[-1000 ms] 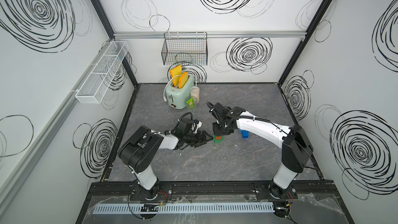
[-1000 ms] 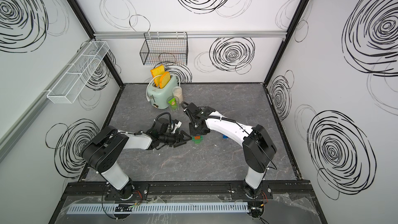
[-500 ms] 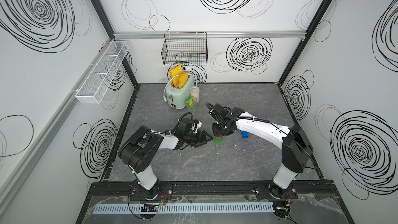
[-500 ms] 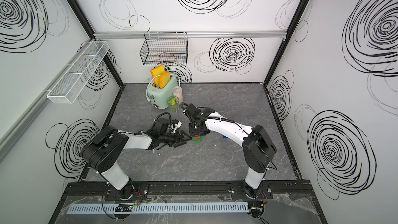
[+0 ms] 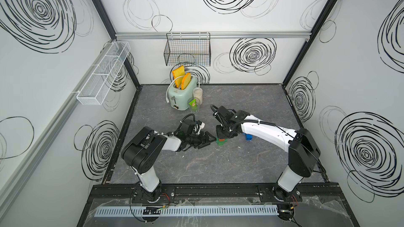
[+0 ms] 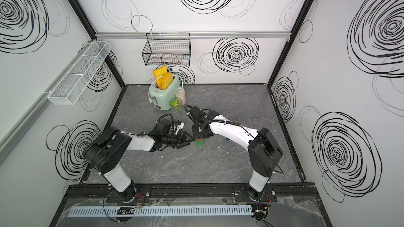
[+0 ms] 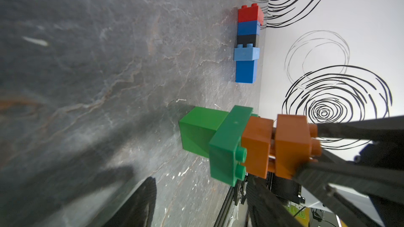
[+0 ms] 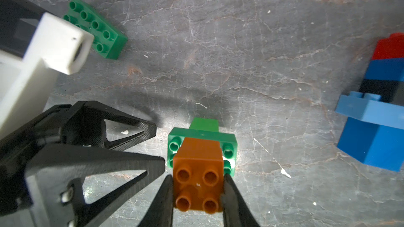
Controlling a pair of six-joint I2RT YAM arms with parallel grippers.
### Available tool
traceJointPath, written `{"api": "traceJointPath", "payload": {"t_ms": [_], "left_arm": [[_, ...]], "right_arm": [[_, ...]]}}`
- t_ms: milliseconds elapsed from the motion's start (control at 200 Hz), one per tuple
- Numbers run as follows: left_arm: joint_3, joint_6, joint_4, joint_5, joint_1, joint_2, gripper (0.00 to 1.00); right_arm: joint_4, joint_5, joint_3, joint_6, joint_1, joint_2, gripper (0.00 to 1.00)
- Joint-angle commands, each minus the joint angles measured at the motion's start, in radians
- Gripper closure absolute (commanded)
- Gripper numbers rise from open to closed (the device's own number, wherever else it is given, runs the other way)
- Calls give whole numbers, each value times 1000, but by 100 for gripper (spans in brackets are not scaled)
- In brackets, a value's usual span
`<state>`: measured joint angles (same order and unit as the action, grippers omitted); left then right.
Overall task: Assemble the letter f with lego
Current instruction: Assemble the lego brick with the lego brick.
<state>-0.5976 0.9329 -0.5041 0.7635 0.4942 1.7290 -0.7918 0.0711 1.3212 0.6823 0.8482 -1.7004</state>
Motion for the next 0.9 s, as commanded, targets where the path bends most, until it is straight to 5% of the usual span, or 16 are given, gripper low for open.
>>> {"api": "traceJointPath", "payload": {"t_ms": [0,895], "left_arm": [[-7,20,-60,17,-7,20,31],[-2,22,-59,10,0,24,32]], "right_arm": [[-34,5,-30,23,9,11,69],[-9,9,-116,72,35,22,70]]}}
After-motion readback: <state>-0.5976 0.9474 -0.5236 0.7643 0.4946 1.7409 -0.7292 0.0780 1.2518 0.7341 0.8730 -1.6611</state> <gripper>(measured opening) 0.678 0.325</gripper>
